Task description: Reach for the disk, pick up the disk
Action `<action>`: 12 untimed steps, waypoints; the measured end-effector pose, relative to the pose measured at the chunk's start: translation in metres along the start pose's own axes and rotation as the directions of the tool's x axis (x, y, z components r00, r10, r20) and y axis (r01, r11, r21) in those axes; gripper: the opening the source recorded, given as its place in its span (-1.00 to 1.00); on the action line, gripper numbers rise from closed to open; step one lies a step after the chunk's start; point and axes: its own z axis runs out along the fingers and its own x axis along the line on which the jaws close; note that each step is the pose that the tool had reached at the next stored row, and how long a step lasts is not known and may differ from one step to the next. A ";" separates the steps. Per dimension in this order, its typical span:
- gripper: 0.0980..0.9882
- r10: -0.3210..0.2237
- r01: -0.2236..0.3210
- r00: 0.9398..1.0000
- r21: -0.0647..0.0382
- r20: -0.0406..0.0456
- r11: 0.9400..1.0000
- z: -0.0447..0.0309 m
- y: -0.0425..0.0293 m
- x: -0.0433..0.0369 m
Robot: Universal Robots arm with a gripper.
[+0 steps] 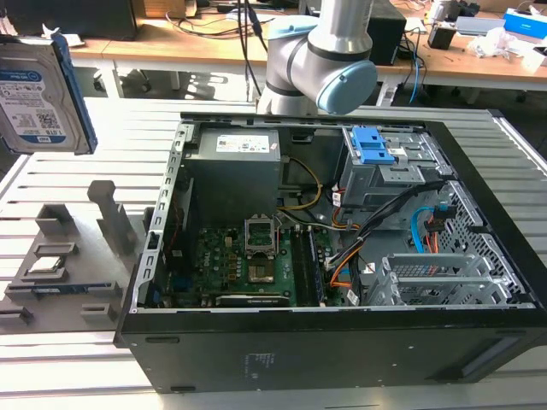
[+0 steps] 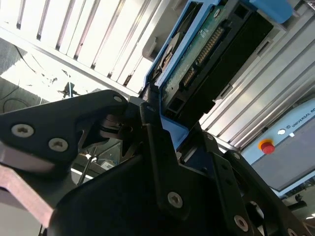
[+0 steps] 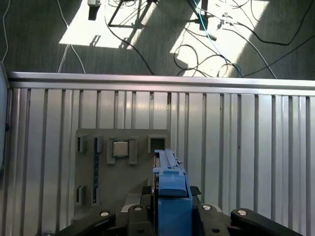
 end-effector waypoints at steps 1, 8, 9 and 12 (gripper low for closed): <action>-0.40 0.000 0.000 1.000 0.000 0.000 1.000 -0.0039 0.0002 -0.0002; -0.40 0.000 0.000 1.000 -0.001 0.000 1.000 -0.0178 0.0008 -0.0011; -0.40 0.000 0.000 1.000 -0.001 0.000 1.000 -0.0194 0.0009 -0.0012; -0.40 0.000 0.000 1.000 -0.001 0.000 1.000 -0.0252 0.0012 -0.0016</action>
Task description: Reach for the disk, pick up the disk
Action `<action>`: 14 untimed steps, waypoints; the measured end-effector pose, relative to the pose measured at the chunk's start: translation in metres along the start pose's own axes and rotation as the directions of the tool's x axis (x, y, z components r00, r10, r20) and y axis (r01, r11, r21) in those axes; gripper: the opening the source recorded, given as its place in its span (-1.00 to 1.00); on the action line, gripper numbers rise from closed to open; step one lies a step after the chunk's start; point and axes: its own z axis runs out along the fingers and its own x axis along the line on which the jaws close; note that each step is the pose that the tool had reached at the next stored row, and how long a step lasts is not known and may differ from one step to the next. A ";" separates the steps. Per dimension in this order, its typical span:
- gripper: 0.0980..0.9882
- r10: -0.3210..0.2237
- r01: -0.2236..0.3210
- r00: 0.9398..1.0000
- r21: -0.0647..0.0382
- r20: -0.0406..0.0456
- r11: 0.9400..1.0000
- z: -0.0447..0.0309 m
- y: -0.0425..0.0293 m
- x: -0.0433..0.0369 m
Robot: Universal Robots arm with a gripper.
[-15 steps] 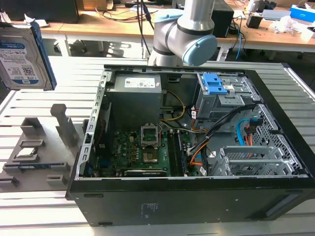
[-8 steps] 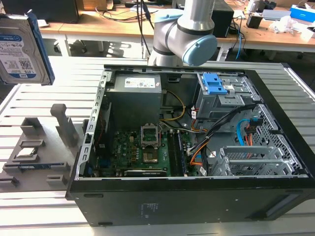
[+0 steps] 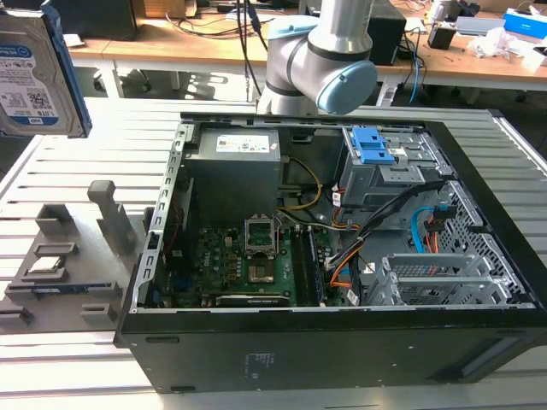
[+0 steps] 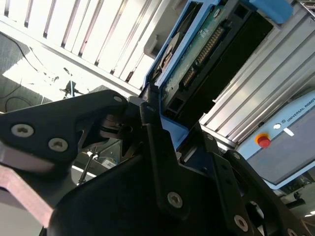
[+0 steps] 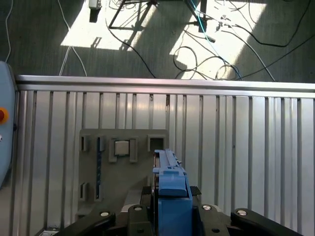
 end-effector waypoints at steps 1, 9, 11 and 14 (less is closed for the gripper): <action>-0.40 0.000 0.000 1.000 0.000 0.000 1.000 -0.0018 0.0001 -0.0001; -0.40 0.000 0.000 1.000 -0.001 0.000 1.000 -0.0194 0.0011 -0.0015; -0.40 0.000 0.000 1.000 -0.001 0.000 1.000 -0.0249 0.0014 -0.0018; -0.40 0.000 0.000 1.000 -0.001 0.000 1.000 -0.0273 0.0016 -0.0020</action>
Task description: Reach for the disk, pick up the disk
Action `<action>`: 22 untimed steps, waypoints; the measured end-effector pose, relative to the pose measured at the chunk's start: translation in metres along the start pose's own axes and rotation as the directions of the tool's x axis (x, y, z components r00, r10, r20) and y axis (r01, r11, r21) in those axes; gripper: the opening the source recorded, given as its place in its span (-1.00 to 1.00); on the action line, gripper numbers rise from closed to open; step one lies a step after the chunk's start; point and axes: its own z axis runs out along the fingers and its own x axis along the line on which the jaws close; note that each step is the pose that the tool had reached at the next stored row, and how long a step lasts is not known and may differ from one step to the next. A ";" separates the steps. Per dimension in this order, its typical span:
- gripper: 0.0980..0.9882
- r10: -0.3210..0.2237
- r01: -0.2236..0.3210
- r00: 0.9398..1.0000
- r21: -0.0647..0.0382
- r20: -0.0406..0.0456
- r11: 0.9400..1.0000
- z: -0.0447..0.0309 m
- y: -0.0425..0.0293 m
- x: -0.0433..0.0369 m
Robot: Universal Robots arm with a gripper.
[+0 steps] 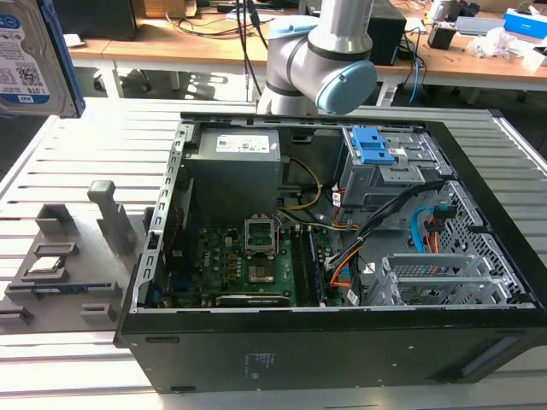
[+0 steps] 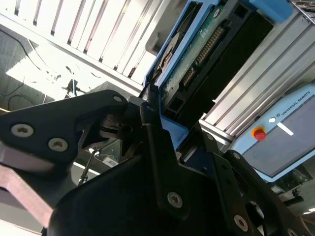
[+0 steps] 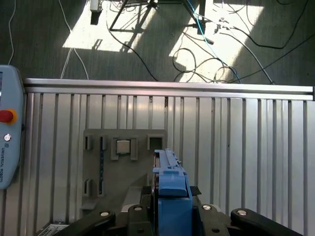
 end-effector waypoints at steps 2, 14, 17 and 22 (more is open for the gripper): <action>-0.40 0.000 0.000 1.000 0.000 0.000 1.000 -0.0002 0.0000 0.0000; -0.40 0.000 0.000 1.000 -0.001 -0.003 1.000 -0.0032 -0.0447 -0.0015; -0.40 0.000 0.000 1.000 -0.001 -0.003 1.000 -0.0047 -0.0670 -0.0030; -0.40 0.000 0.000 1.000 -0.002 -0.004 1.000 -0.0066 -0.0976 -0.0049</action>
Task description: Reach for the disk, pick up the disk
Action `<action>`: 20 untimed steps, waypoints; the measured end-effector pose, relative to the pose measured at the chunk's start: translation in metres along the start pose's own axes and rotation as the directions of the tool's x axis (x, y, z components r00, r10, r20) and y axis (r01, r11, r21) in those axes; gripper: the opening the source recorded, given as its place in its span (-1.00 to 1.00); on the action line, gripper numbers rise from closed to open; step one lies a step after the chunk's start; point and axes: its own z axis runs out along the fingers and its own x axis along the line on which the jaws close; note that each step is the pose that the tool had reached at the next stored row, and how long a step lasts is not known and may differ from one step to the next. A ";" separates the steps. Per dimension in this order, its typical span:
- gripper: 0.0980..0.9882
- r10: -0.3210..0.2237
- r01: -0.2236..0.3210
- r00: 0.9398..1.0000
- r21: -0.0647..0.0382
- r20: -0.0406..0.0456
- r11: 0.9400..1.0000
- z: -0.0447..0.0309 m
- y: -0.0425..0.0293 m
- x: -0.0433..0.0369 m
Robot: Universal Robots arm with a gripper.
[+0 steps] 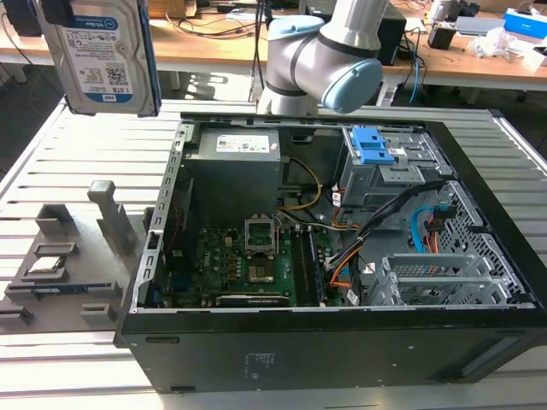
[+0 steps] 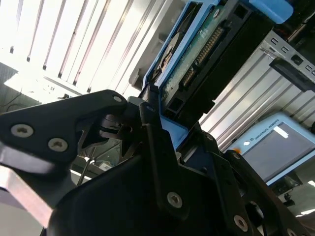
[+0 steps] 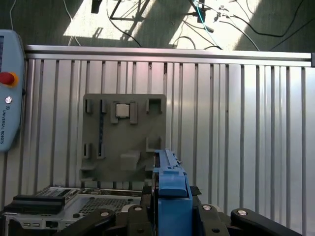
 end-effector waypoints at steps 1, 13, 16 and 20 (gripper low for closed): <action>-0.40 0.000 0.000 1.000 0.000 0.000 1.000 -0.0006 -0.0070 -0.0005; -0.40 0.000 0.000 1.000 -0.002 -0.002 1.000 -0.0050 -0.0735 -0.0061; -0.40 0.000 0.000 1.000 -0.002 -0.002 1.000 -0.0061 -0.0895 -0.0074; -0.40 0.000 0.000 1.000 -0.003 -0.002 1.000 -0.0076 -0.1116 -0.0091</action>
